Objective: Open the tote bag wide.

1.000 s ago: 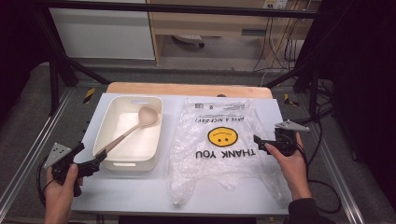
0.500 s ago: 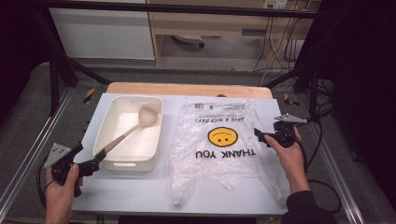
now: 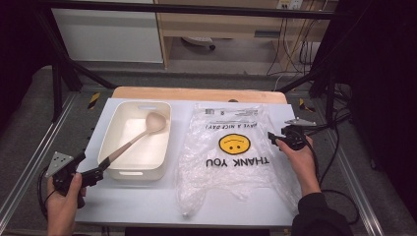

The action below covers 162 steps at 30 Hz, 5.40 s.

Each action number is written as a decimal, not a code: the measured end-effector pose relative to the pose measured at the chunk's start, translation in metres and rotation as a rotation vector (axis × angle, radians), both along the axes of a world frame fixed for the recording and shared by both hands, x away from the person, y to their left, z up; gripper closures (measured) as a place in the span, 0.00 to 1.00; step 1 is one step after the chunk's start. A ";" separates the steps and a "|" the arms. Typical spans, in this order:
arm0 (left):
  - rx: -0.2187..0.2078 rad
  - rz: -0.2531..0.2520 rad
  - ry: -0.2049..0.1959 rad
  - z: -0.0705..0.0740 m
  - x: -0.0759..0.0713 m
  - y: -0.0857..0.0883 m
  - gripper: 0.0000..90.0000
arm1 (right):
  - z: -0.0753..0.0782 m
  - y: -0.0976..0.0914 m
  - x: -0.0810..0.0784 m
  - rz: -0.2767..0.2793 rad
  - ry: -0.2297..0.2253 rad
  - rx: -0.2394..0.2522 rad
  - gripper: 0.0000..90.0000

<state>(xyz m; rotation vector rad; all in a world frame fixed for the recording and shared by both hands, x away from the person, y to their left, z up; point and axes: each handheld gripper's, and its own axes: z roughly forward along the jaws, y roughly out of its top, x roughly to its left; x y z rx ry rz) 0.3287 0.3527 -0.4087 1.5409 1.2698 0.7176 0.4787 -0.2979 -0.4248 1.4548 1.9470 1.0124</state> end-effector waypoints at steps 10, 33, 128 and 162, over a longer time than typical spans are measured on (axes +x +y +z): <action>0.002 -0.004 -0.002 0.000 0.000 0.000 0.05 | -0.024 0.002 0.009 0.012 0.098 -0.035 0.62; 0.003 -0.007 -0.010 0.002 -0.001 -0.001 0.05 | -0.024 -0.010 0.007 -0.096 0.076 0.084 1.00; 0.011 -0.020 -0.005 0.001 0.001 0.001 0.05 | 0.005 0.044 -0.109 0.218 0.124 -0.060 0.08; 0.007 -0.005 -0.013 0.002 0.000 0.004 0.05 | -0.007 0.266 -0.128 0.702 0.119 -0.160 0.10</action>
